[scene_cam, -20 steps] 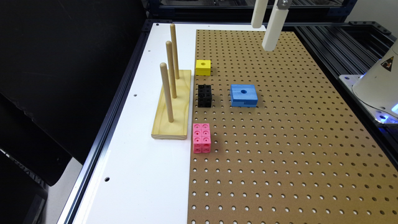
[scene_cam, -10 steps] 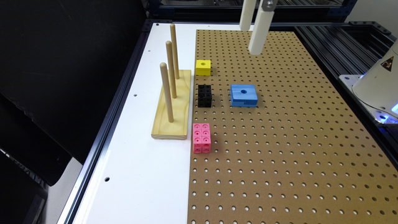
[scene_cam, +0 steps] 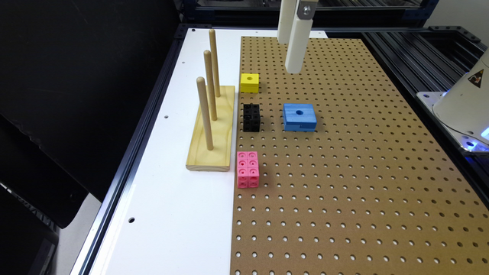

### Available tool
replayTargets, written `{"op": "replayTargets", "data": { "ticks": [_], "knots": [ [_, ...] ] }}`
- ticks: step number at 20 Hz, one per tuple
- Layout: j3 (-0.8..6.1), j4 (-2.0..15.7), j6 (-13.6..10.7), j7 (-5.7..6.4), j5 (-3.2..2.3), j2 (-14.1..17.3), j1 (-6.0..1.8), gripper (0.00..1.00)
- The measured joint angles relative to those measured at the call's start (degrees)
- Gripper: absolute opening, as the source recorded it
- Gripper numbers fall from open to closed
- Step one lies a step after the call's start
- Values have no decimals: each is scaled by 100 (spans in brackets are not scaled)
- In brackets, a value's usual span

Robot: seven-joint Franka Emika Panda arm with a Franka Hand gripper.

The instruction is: Pick up pink block.

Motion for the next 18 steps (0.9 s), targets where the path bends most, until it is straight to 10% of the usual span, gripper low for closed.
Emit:
{"op": "replayTargets", "data": {
  "ticks": [5,18],
  "knots": [
    [203,127,0,244,-11,103,13,100],
    [209,140,452,255,-63,698,9,100]
  ]
}}
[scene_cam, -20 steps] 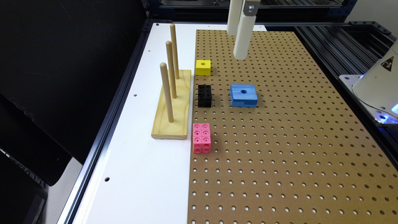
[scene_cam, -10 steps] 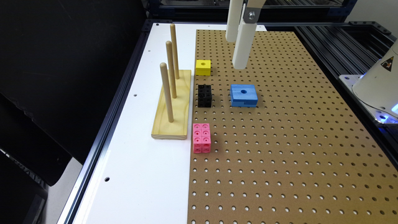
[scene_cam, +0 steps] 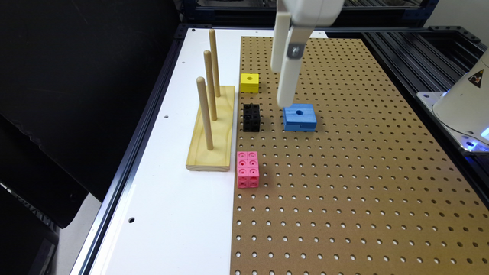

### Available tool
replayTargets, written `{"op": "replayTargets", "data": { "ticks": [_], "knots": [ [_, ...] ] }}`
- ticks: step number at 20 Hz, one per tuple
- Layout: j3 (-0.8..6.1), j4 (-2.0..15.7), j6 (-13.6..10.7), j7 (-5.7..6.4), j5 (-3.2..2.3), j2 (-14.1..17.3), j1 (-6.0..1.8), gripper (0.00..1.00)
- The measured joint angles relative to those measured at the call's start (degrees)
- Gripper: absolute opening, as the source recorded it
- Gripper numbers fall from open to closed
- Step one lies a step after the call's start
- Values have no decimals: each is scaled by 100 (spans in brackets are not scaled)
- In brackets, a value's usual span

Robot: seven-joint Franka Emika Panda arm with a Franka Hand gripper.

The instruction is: Pick up pink block.

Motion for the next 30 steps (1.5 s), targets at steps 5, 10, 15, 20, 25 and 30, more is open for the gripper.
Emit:
{"op": "replayTargets", "data": {
  "ticks": [5,10,15,20,25,30],
  "knots": [
    [0,-100,332,6,-46,331,1,100],
    [-1,-93,702,14,-85,751,0,100],
    [-5,-114,1059,37,-162,1142,-2,100],
    [-8,-88,1158,47,-180,1245,4,100],
    [-2,-13,1158,53,-180,1251,10,100],
    [-1,13,1159,54,-180,1261,12,100]
  ]
}}
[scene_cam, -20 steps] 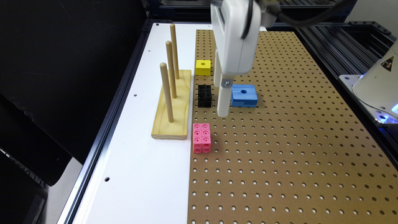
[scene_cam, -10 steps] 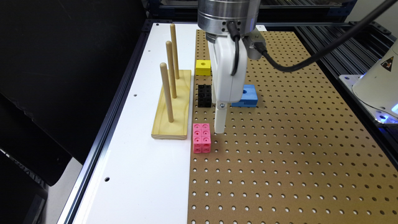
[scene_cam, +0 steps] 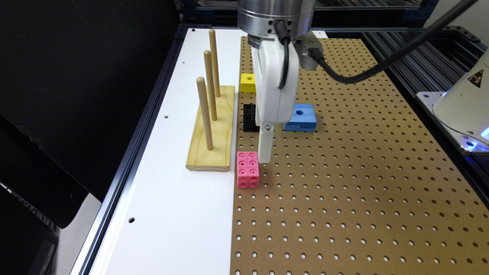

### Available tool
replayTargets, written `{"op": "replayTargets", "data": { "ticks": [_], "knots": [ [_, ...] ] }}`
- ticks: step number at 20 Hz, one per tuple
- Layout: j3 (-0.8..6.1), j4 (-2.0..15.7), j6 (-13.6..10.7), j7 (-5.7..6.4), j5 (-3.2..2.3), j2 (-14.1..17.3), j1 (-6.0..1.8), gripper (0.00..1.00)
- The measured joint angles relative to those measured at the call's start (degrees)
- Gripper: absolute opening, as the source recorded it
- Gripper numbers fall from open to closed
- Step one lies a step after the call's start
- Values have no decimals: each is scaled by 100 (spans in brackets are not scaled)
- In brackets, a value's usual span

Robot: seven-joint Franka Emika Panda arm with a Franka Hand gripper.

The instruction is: Pick up pink block.

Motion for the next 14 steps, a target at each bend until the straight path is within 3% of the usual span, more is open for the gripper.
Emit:
{"op": "replayTargets", "data": {
  "ticks": [3,5,9,14],
  "knots": [
    [0,0,62,0,-2,84,0,100],
    [-1,-1,229,0,-19,272,0,100],
    [-20,48,713,9,-115,744,-4,100],
    [-27,221,723,9,-123,837,-3,100]
  ]
}}
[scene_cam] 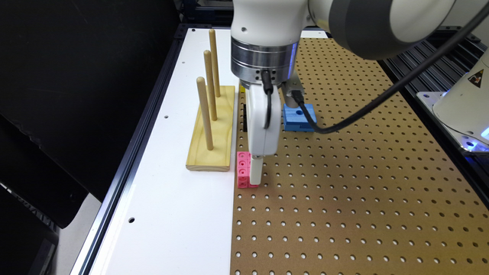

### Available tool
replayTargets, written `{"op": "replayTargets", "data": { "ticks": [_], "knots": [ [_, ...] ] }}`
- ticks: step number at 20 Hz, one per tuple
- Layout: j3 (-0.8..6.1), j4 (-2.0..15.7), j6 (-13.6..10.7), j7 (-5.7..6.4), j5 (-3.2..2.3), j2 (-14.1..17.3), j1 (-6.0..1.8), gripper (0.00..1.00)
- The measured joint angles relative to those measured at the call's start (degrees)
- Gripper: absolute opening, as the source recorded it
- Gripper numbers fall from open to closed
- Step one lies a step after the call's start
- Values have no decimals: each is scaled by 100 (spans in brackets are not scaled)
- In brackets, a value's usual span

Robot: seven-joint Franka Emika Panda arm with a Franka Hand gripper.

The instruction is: Pick up pink block.

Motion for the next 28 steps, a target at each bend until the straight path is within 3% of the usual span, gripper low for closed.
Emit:
{"op": "replayTargets", "data": {
  "ticks": [7,11,14,15,22,28],
  "knots": [
    [0,62,12,0,-3,61,3,100],
    [-17,107,301,4,-83,444,2,100],
    [-21,223,307,15,-110,555,3,100],
    [-19,231,312,21,-123,568,0,0],
    [-17,229,309,21,-123,567,-3,0],
    [-57,213,182,22,-127,460,-4,0]
  ]
}}
